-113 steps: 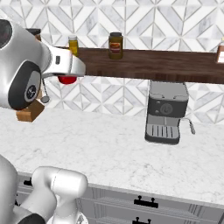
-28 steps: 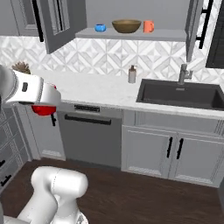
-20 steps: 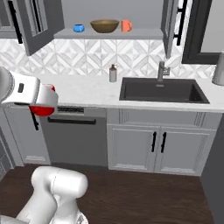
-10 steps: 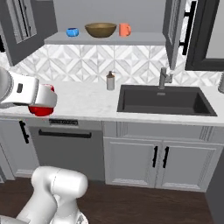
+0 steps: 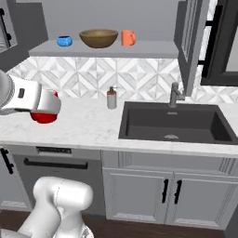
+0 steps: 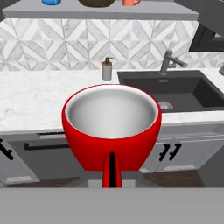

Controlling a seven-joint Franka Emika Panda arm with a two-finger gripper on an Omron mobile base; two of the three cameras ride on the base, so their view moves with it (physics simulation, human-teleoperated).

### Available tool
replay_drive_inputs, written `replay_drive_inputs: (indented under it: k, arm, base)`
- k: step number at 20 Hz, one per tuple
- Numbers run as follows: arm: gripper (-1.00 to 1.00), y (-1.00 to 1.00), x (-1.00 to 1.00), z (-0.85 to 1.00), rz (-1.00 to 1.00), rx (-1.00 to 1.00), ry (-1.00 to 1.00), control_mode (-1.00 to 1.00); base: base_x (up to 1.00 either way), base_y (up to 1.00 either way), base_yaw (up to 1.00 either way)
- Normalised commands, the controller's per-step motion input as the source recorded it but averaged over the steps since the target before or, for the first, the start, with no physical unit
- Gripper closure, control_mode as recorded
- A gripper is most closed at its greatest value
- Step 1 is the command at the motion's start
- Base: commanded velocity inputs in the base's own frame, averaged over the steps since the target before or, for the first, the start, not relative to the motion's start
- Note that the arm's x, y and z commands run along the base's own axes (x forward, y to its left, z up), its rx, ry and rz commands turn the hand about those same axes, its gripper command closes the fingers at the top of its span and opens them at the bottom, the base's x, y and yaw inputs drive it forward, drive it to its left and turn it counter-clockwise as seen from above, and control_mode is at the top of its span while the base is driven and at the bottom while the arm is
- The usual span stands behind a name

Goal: Gather all objects into one cabinet and sort the glasses and bowls to opposite sides.

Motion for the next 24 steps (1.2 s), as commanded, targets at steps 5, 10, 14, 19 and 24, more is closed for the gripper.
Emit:
replay_drive_inputs:
  k: [5, 10, 14, 19, 24]
  arm:
    - [1.0, 0.0, 0.0, 0.0, 0.0, 0.0, 0.0, 1.0]
    - [1.0, 0.0, 0.0, 0.0, 0.0, 0.0, 0.0, 1.0]
    - [1.0, 0.0, 0.0, 0.0, 0.0, 0.0, 0.0, 1.0]
    - [1.0, 0.0, 0.0, 0.0, 0.0, 0.0, 0.0, 1.0]
    - [1.0, 0.0, 0.0, 0.0, 0.0, 0.0, 0.0, 1.0]
  base:
    - [0.66, -0.39, 0.04]
    - [0.49, -0.39, 0.07]
    - [0.47, -0.37, 0.07]
    - [0.38, -0.22, 0.07]
    - [0.08, 0.33, 0.04]
